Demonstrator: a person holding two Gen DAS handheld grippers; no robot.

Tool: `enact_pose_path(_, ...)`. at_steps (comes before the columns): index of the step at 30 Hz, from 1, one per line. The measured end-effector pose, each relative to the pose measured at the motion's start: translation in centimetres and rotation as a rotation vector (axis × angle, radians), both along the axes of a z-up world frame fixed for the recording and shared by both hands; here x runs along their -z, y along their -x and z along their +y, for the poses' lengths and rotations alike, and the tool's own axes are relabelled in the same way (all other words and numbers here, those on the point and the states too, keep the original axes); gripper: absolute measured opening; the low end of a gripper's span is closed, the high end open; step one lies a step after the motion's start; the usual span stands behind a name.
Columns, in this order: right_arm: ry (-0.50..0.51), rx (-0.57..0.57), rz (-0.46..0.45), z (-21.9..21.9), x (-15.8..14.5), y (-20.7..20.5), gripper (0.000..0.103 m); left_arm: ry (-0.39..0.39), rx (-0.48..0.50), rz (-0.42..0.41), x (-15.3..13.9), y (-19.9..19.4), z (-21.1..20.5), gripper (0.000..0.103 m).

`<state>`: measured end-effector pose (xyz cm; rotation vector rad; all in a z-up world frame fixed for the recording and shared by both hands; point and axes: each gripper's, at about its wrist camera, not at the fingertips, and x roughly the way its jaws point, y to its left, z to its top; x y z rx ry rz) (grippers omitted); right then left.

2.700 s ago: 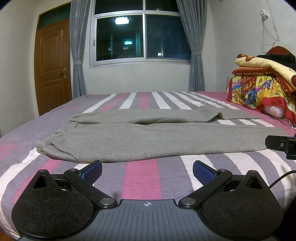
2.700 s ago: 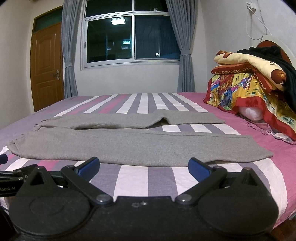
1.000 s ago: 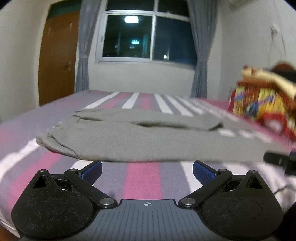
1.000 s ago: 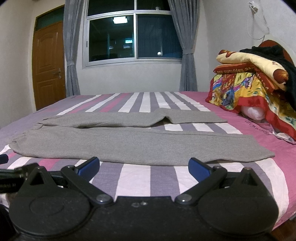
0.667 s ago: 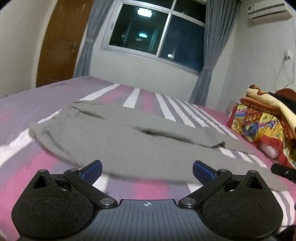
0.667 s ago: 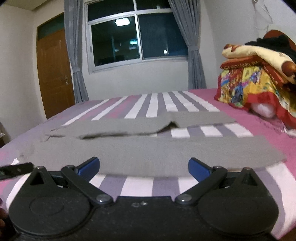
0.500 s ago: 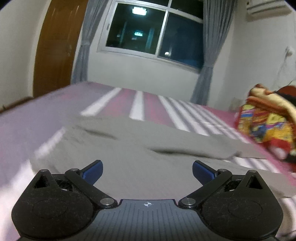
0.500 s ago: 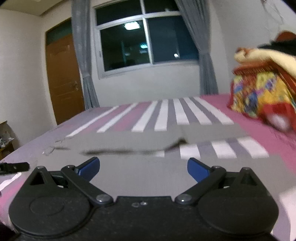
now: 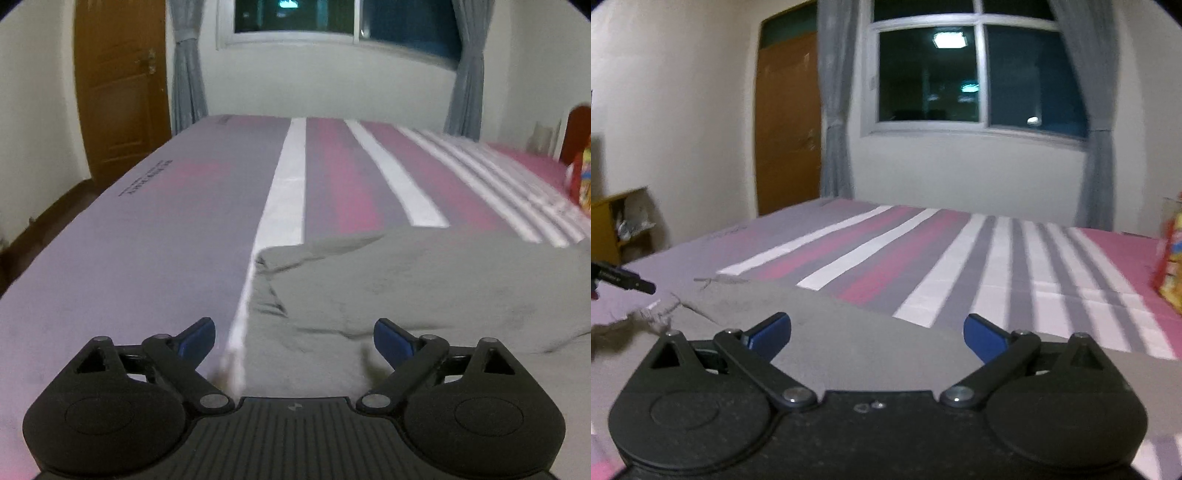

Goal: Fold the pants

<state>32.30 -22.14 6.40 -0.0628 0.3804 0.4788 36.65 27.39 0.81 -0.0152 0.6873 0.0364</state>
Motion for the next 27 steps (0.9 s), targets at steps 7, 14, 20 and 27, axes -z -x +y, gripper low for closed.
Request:
enact_pose_path(7,0.061,-0.057,0.103,4.3,3.5,-7.5,0.059,0.102,0.068,0.063,2.6,-5.4,2.1,0.092)
enact_pose_path(14,0.231,-0.171,0.146,7.7,5.7,-13.3,0.064,0.071,0.134,0.117,4.3,-10.2,2.7,0.092)
enact_pose_path(20,0.368,-0.315,0.302,9.4,7.2,-17.2,0.070,0.101,0.220,0.198,5.2,-13.4,2.5,0.094)
enact_pose_path(27,0.472,-0.397,0.299,11.4,7.0,-15.8,0.010,0.043,0.209,0.154,4.3,-13.7,0.2,0.021)
